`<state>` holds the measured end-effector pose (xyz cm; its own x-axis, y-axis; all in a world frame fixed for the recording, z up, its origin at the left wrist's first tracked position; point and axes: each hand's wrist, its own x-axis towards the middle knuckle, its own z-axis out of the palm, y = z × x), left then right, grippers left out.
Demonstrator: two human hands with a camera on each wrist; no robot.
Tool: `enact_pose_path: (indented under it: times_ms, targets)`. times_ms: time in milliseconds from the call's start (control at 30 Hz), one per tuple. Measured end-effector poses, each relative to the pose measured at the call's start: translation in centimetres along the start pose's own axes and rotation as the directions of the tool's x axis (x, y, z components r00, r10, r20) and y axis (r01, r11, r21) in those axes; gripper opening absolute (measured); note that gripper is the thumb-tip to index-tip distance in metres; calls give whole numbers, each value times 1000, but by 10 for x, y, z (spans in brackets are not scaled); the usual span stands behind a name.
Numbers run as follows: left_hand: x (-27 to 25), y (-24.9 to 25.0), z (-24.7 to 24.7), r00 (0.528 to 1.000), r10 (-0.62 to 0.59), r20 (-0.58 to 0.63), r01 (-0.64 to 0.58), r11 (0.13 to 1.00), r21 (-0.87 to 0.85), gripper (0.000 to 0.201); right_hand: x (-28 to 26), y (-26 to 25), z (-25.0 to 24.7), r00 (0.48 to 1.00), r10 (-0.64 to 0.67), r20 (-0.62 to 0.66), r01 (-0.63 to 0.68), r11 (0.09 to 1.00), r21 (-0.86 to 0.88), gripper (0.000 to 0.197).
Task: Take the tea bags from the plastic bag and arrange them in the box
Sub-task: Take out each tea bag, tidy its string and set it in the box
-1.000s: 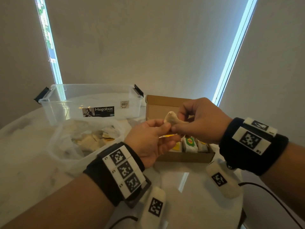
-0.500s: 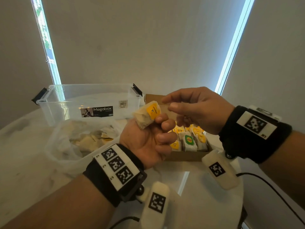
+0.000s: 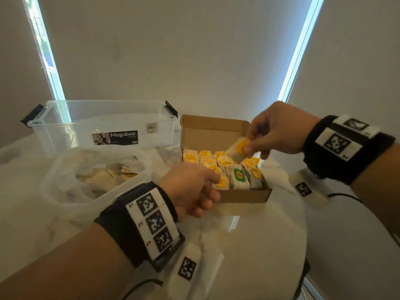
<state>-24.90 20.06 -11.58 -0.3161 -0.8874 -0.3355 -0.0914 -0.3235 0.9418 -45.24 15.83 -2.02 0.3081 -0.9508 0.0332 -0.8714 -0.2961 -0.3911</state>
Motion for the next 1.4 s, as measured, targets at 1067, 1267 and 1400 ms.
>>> enact_pose_path:
  times_ms: [1067,1267,1400]
  targets:
    - [6,3,-7,965,-261,-20,261,965,-9,25,30,43,55,952,238,193,-127,879,-460,21]
    - [4,5,-4,964,-266,14,266,964,1,30,32,34,46,957,252,145,-161,875,-457,21]
    - [-3,6,3,982,-188,-13,188,982,-8,20,32,2,41,985,170,22,-143,887,-438,19]
